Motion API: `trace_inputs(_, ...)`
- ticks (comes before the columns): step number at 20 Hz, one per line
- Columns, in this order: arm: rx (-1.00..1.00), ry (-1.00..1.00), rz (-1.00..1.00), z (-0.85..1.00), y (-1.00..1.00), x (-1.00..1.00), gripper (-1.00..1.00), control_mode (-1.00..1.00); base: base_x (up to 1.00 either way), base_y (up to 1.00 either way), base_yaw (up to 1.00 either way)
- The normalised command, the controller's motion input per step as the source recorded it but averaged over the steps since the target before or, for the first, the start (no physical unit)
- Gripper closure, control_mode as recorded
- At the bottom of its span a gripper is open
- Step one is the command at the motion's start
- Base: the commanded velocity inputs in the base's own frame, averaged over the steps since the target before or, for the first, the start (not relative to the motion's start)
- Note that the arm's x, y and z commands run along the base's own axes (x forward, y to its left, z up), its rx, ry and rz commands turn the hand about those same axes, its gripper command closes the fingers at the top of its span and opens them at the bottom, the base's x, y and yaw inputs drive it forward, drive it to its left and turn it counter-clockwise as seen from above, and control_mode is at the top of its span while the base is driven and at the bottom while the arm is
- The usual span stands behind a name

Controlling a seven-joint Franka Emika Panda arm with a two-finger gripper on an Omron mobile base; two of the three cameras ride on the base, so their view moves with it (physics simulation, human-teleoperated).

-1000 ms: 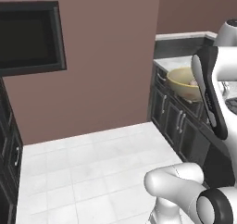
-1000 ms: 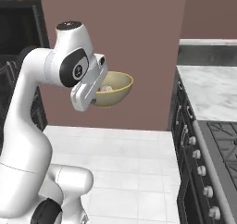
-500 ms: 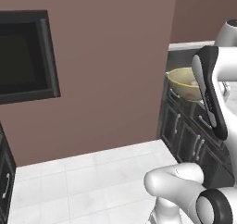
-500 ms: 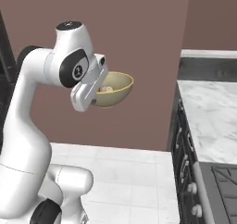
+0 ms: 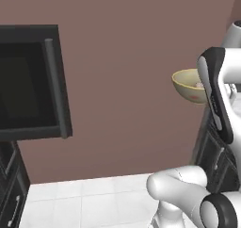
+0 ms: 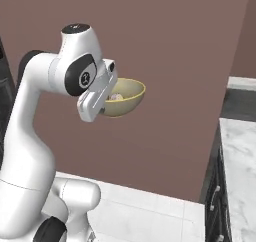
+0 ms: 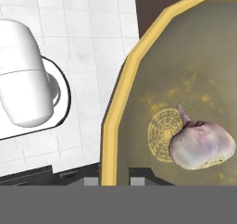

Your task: Pick the garlic from the sink and place it in the bowl. Then pick the bowl and place it in the microwave. Then close the microwave door and press the start button.

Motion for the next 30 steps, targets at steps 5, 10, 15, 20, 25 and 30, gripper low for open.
trace_inputs(5,0.00,0.00,0.00,0.00,0.00,0.00,1.00,1.00,0.74,-0.18,0.48)
trace_inputs(10,0.00,0.00,0.00,0.00,0.00,0.00,1.00,1.00,0.36,0.00,0.57)
trace_inputs(15,0.00,0.00,0.00,0.00,0.00,0.00,1.00,1.00,0.75,-0.05,0.51)
trace_inputs(20,0.00,0.00,0.00,0.00,0.00,0.00,1.00,1.00,0.83,-0.07,0.45)
trace_inputs(25,0.00,0.00,0.00,0.00,0.00,0.00,1.00,1.00,0.34,0.00,0.50)
trace_inputs(30,0.00,0.00,0.00,0.00,0.00,0.00,1.00,1.00,0.06,0.09,0.54)
